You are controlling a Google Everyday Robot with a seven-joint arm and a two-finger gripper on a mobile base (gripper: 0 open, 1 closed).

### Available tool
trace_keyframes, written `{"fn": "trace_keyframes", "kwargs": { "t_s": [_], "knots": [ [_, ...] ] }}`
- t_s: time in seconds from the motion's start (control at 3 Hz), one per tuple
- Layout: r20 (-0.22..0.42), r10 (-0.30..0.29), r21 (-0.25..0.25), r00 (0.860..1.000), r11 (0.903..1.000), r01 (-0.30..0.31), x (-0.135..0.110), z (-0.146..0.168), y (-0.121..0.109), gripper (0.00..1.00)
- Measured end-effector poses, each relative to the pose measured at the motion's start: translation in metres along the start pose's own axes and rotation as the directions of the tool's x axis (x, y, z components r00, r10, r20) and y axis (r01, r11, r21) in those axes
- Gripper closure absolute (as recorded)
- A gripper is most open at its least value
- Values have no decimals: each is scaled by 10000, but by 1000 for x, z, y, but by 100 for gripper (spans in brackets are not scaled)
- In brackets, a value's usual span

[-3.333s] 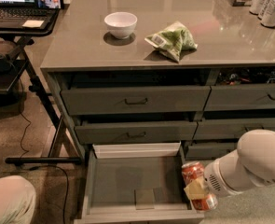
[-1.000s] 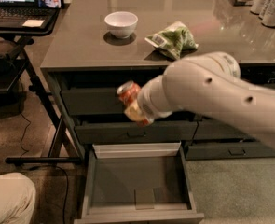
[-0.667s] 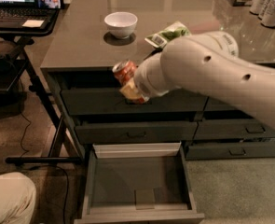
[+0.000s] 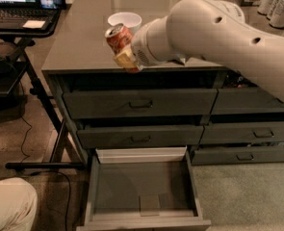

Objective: Pick coke can from bottom drawer and place on counter

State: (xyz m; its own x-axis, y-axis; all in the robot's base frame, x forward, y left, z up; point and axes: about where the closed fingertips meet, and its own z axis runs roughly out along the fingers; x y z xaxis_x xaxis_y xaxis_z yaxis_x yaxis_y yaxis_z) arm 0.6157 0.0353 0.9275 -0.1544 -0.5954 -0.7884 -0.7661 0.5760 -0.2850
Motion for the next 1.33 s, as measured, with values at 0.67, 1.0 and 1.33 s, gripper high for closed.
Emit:
{"fn": "trace_keyframes", "kwargs": {
  "t_s": [0.67,1.0,1.33],
  "knots": [
    [2556,1447,-430,9559,9895,-1383,-34,32,-38,100],
    [3267,1847,-440,9269,9826,-1803,-48,50,-46,100],
    [3409,1875,-239,9212,9813,-1909,-59,68,-46,100]
  ]
}}
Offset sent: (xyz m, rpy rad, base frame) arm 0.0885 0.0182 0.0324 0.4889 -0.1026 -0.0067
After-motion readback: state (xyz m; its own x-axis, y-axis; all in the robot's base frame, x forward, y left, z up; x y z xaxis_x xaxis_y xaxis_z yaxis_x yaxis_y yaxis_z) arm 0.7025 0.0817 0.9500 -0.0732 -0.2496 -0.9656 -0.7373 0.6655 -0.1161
